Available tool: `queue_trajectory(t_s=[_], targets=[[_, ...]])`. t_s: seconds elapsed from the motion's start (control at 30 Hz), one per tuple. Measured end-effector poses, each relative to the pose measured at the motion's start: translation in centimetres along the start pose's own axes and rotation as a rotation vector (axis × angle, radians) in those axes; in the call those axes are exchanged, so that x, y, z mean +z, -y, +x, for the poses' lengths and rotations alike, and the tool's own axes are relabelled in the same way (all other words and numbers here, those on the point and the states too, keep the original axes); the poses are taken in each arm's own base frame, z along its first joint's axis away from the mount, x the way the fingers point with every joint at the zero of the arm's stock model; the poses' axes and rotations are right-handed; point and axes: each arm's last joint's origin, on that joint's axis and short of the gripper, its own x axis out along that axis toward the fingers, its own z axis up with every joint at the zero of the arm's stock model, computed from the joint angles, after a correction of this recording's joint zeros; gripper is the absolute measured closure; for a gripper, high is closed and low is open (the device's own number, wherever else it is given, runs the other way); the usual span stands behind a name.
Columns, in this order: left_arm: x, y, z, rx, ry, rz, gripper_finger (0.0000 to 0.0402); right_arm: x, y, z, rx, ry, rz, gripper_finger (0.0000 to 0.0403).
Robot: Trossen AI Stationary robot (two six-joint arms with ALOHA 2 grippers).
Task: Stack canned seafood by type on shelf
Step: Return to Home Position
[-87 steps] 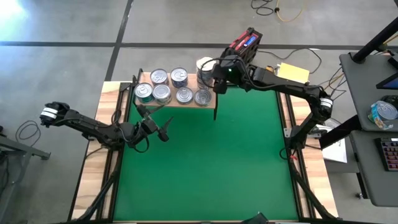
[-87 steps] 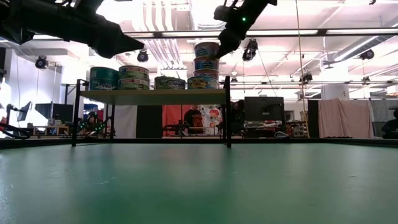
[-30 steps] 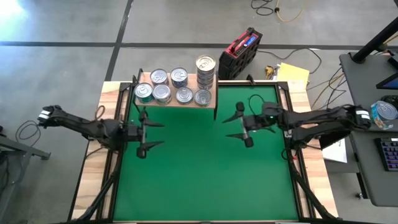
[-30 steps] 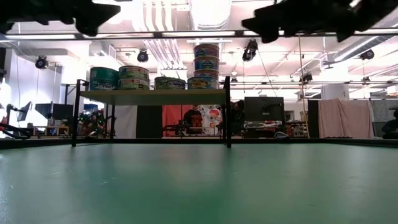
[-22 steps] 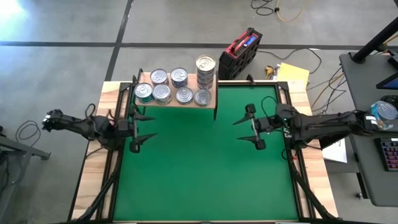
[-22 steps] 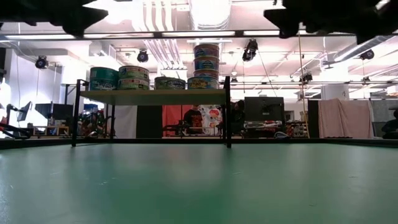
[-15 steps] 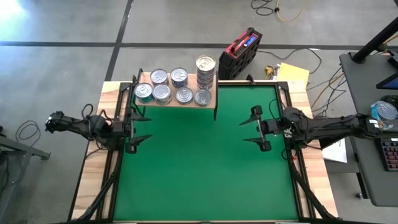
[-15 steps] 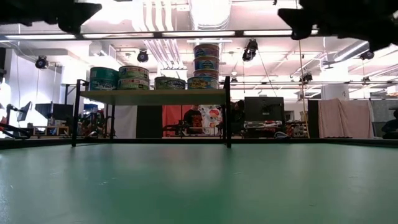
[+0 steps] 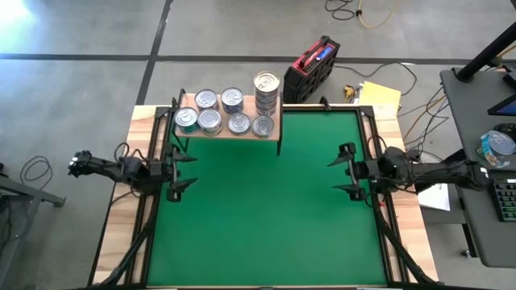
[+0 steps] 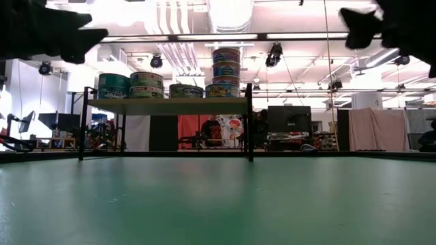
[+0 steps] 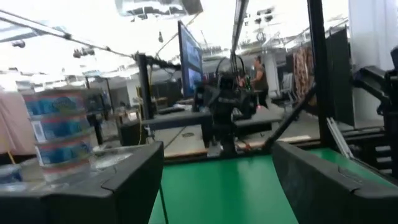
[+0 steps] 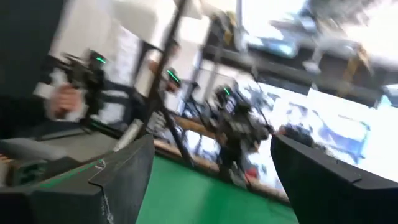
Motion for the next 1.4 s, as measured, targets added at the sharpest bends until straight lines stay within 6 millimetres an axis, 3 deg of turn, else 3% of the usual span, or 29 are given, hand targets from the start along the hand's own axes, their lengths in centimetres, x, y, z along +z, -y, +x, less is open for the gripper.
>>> queue_trajectory(t_s=[0.13, 0.4, 0.6, 1.07, 1.4], targets=[[-0.2, 0.0, 0.0, -0.01, -0.013, 0.02, 0.0118, 0.8, -0.4, -0.4, 0.108, 0.079, -0.051, 0.0085], [-1.3, 0.1, -0.1, 0.004, -0.126, 0.04, 0.0118, 2.2, -0.6, -1.5, 0.087, 0.179, -0.069, 0.0076], [-1.3, 0.1, -0.1, 0.003, -0.126, 0.069, 0.0118, 1.1, -1.1, -2.0, 0.129, 0.066, -0.04, 0.008], [-1.9, 0.3, 0.0, -0.006, -0.19, 0.078, 0.0118, -0.5, -1.4, -1.9, 0.161, -0.066, -0.179, 0.0105], [-1.8, 0.4, 0.2, -0.012, -0.214, 0.086, 0.0118, -0.8, -1.0, -1.9, 0.014, -0.142, -0.075, 0.0092]])
